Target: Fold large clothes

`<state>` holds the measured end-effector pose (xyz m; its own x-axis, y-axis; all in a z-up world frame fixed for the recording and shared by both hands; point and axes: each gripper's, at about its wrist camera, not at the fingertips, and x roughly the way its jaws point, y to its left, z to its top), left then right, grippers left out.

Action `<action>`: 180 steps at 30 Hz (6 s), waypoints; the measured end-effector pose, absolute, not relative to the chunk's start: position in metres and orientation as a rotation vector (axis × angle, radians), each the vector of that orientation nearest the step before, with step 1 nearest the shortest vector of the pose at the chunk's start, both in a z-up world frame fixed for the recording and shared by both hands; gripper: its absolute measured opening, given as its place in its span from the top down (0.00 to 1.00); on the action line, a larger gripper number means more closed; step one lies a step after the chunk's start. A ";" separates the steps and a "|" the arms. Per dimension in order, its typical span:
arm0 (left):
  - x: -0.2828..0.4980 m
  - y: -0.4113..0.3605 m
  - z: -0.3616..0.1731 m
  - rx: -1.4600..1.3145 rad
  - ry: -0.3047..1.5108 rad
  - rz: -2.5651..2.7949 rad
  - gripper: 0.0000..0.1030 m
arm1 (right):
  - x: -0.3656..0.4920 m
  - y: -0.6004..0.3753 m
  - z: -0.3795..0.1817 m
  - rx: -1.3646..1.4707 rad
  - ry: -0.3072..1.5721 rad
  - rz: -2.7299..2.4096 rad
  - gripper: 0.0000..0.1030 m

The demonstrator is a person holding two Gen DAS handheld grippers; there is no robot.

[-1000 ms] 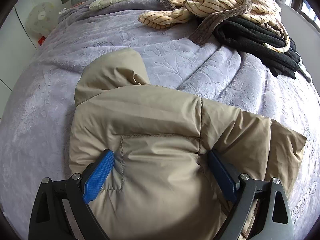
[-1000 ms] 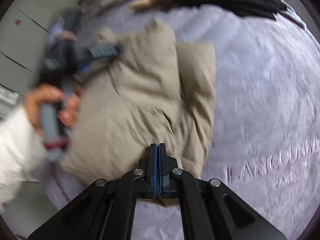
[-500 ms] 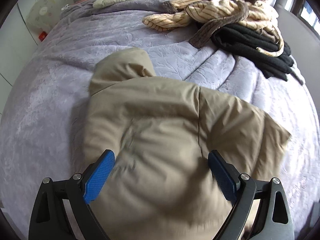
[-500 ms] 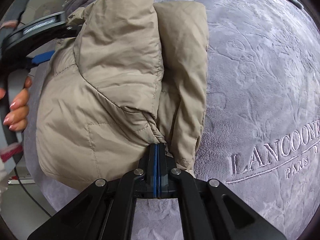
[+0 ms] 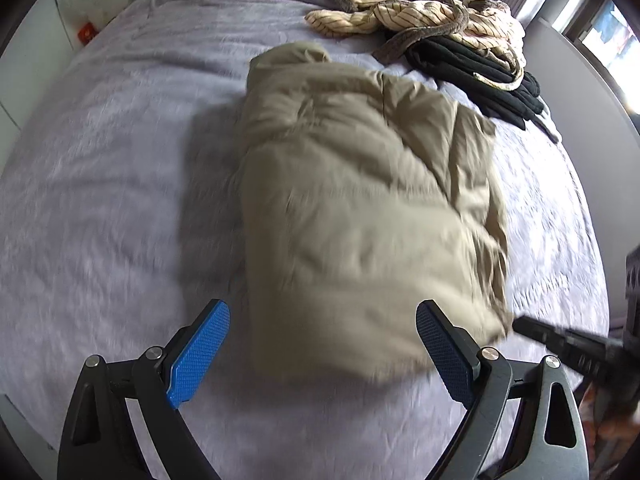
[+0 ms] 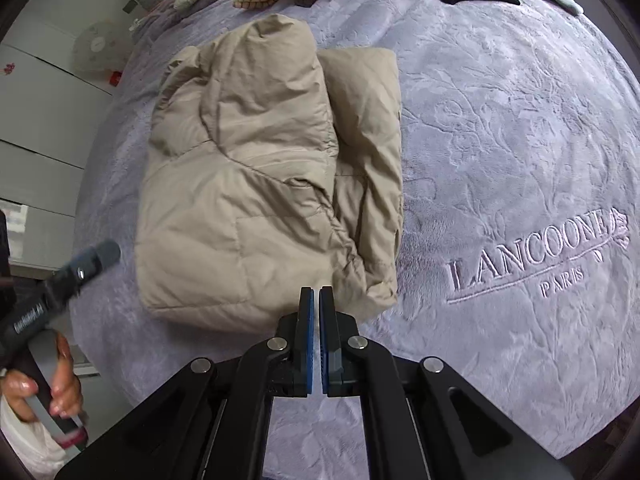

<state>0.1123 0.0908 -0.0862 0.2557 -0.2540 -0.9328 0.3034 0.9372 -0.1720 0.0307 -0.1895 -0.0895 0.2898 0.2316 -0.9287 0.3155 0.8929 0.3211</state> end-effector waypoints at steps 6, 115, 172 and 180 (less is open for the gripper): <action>0.090 0.113 -0.073 0.026 1.249 -0.404 0.08 | 0.013 -0.163 -0.070 0.500 1.275 -0.091 0.97; 0.009 0.125 0.093 0.038 0.917 -0.196 0.01 | -0.037 -0.095 0.090 0.181 0.903 -0.228 0.00; 0.012 0.140 0.084 0.047 0.924 -0.184 0.01 | -0.034 -0.097 0.092 0.176 0.911 -0.220 0.00; 0.015 0.142 0.083 0.052 0.921 -0.190 0.01 | -0.034 -0.095 0.091 0.175 0.913 -0.216 0.00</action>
